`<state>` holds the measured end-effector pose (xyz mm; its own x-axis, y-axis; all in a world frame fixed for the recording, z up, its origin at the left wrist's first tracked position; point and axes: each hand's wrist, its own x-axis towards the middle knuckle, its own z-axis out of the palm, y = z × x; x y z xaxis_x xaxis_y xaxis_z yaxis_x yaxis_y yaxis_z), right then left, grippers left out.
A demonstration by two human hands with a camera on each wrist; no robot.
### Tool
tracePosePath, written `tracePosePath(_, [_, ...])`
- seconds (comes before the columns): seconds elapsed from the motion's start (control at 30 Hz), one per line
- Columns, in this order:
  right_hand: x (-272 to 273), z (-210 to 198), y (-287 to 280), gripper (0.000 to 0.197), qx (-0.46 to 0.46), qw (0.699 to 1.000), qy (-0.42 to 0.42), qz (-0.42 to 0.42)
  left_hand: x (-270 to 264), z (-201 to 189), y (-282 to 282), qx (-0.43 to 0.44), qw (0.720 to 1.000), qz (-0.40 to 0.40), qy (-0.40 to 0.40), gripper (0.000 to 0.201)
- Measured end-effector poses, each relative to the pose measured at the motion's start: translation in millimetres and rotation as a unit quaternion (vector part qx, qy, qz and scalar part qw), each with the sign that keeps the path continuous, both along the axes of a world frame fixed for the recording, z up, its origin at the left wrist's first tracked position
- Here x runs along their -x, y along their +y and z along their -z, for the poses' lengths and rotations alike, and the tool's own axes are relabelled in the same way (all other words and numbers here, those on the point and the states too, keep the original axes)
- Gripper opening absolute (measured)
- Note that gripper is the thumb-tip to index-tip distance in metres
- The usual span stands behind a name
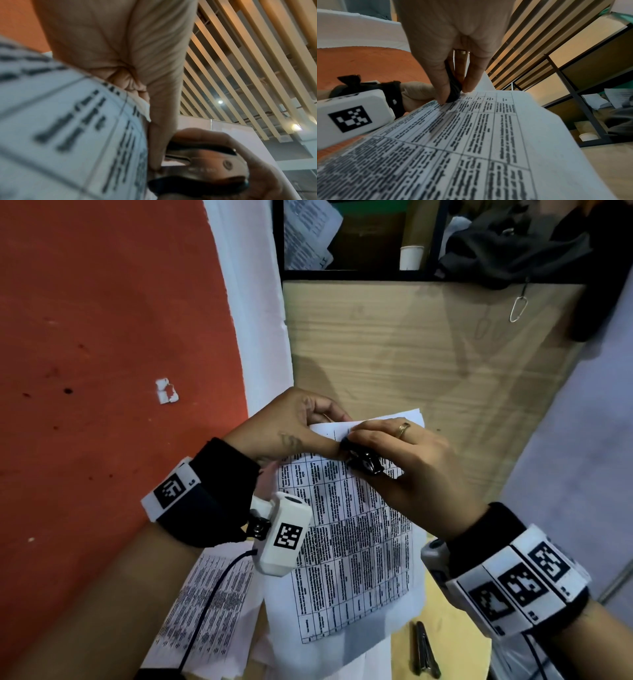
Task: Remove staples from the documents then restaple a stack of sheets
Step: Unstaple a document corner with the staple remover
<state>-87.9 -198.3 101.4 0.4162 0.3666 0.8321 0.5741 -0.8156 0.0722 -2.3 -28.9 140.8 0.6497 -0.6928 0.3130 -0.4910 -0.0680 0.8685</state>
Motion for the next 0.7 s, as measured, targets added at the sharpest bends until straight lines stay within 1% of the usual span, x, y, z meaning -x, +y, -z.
tracePosePath(0.13, [0.1,-0.6,0.0,0.028,-0.006,1.0,-0.001,-0.01,-2.0,1.3,1.0,-0.003,1.0,0.012,0.005,0.026])
tracePosePath(0.23, [1.8,-1.0,1.8,0.024,-0.025,0.999,0.013,-0.016,-2.8,0.5,2.8,-0.01,1.0,0.027,0.01,0.029])
tracePosePath(0.3, [2.0,-1.7,1.9,0.023,-0.036,0.999,0.029,-0.024,-2.6,-0.1,4.1,-0.018,0.999,0.04,0.012,0.027])
tracePosePath(0.4, [-0.8,-8.4,-1.7,0.024,-0.013,0.998,0.047,-0.035,-1.8,-0.9,5.1,-0.026,0.998,0.055,0.013,0.026])
tracePosePath(0.5, [-5.1,-19.0,-6.0,0.026,0.005,0.997,0.063,-0.045,-4.0,-2.6,5.5,-0.012,0.998,0.061,0.013,0.028])
tracePosePath(0.6, [-6.0,-20.6,-9.7,0.027,-0.035,0.994,0.079,-0.066,-4.6,-2.2,2.9,0.018,0.998,0.06,0.024,0.029])
tracePosePath(0.7, [-3.4,-14.8,-11.1,0.029,-0.112,0.983,0.114,-0.092,-6.1,2.1,-0.9,0.033,0.998,0.049,0.016,0.027])
